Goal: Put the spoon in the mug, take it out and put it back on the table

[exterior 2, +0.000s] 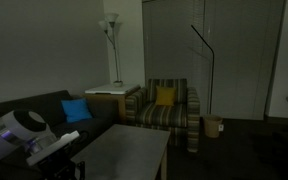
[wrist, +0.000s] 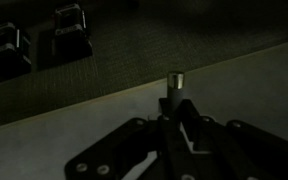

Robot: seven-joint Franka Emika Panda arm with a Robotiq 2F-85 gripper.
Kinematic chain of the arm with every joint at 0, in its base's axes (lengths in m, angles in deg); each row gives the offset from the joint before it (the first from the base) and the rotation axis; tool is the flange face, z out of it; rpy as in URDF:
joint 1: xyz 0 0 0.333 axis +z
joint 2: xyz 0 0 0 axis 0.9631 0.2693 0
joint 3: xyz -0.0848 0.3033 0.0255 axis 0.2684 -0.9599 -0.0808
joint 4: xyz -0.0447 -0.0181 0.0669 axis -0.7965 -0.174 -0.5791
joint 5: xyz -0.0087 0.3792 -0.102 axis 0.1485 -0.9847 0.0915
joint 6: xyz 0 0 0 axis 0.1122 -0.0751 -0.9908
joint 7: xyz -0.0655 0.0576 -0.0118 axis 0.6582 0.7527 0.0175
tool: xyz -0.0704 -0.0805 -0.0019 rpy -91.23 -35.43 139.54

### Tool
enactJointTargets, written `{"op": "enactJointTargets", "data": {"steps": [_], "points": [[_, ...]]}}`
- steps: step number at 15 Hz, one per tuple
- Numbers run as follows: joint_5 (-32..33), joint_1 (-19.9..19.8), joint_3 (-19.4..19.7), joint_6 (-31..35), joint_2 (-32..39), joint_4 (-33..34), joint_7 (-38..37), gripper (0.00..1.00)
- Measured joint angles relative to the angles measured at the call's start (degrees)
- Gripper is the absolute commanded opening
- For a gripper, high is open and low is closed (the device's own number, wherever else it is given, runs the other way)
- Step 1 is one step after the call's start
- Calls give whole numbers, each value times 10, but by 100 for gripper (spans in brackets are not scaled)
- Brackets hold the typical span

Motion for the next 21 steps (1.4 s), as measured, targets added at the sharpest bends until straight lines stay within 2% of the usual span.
{"op": "enactJointTargets", "data": {"steps": [2,3,11,15,21], "points": [[0,9,0,-27,44,54,2,4],[4,15,0,-33,52,61,0,4],[48,52,0,-74,45,62,-1,4],[85,62,0,-100,45,59,0,4],[125,65,-1,-101,45,58,-18,4]]}}
